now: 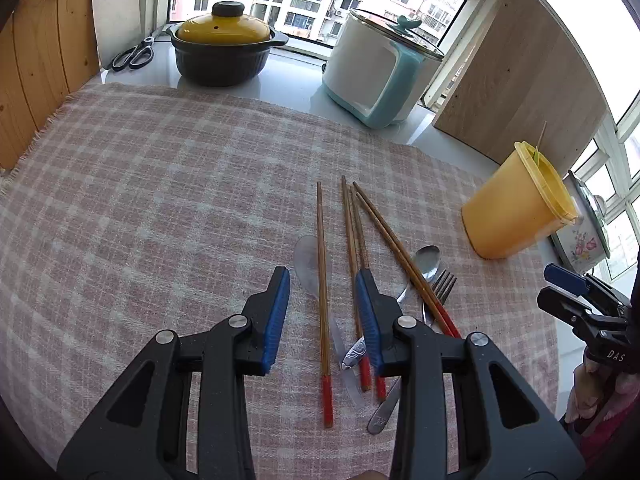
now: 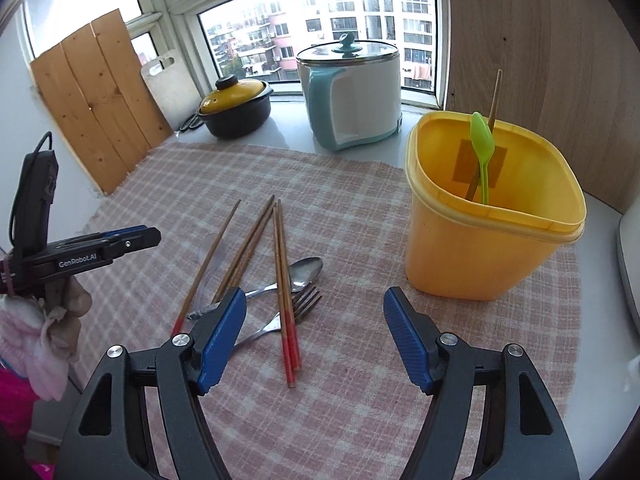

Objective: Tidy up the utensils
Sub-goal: 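Move both tools back over the remaining chopsticks, then grasp a chopstick with the left tool while the right tool grasps another chopstick, then lift both chopsticks upright and carry them toward the yellow container, then lower both chopsticks into the yellow container and open both tools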

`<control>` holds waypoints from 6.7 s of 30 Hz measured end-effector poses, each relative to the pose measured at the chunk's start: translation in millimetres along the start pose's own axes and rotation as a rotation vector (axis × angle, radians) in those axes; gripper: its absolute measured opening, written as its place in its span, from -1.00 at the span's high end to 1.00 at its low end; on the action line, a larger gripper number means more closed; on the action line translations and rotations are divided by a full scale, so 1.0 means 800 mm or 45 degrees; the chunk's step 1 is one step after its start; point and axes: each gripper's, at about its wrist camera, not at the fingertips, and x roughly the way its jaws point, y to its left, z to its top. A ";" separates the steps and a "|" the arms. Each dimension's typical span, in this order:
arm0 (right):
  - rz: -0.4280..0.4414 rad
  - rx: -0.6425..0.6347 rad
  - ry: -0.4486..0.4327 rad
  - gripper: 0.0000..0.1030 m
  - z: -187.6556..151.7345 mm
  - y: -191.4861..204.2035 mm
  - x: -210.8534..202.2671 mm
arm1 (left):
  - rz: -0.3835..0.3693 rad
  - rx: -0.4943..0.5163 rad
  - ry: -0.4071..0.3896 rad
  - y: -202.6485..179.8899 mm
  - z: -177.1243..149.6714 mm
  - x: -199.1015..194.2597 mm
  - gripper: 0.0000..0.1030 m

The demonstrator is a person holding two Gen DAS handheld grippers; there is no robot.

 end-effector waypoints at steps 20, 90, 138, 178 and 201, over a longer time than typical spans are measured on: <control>0.069 0.006 0.175 0.51 0.008 0.019 0.075 | -0.043 0.012 0.093 0.016 -0.008 0.038 0.46; 0.034 -0.317 0.513 0.78 0.091 0.059 0.209 | 0.050 0.071 0.175 0.009 0.000 0.097 0.83; 0.160 -0.262 0.334 0.91 0.085 0.049 0.126 | 0.045 -0.034 0.007 -0.005 0.002 0.018 0.92; 0.232 -0.203 -0.054 0.91 0.089 -0.072 -0.108 | -0.127 0.139 -0.296 -0.218 0.034 -0.069 0.92; 0.126 -0.090 -0.262 0.91 0.135 -0.154 -0.177 | -0.194 0.257 -0.388 -0.319 0.116 -0.054 0.92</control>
